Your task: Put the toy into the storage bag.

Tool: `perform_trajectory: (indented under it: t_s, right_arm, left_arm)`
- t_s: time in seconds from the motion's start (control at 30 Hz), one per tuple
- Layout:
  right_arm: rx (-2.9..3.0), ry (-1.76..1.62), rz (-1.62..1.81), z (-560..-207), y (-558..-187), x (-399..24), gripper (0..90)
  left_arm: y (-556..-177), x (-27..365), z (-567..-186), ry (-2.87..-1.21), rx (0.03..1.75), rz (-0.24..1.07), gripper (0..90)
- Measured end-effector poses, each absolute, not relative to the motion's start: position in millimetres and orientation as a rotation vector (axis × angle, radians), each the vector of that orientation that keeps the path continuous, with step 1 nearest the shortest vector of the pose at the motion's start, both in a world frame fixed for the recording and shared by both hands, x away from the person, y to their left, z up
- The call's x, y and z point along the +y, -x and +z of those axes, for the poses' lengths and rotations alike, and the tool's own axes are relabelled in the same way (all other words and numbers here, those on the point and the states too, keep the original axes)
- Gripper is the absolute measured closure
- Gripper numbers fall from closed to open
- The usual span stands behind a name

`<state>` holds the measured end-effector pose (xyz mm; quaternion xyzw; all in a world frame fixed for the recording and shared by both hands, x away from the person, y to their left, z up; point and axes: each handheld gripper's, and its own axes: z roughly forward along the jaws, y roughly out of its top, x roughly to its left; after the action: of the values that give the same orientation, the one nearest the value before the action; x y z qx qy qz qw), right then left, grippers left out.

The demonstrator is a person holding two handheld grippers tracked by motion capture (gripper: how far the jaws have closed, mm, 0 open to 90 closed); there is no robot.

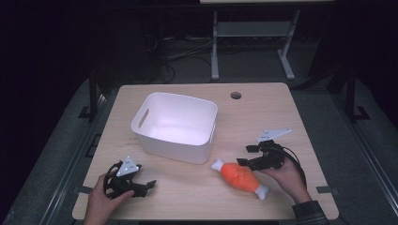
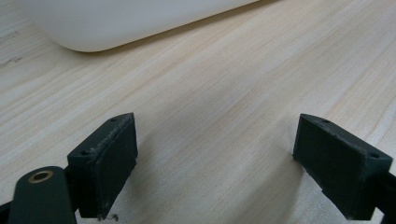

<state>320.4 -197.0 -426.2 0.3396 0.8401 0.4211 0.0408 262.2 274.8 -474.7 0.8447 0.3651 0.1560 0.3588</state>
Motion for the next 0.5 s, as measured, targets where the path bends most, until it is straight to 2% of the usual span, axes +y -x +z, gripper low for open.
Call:
perform_trajectory:
  t_s: [0.2,0.5]
  right_arm:
    - [2.573,-1.042,1.321,-423.9,-305.9,-198.5,14.2]
    - [2.623,-1.038,1.294,-436.4,-294.0,-190.5,12.1]
  left_arm:
    - [-262.2,275.0,-474.7,-2.181,0.94,0.404,12.8]
    - [-262.3,275.0,-474.8,-2.181,0.939,0.404,12.8]
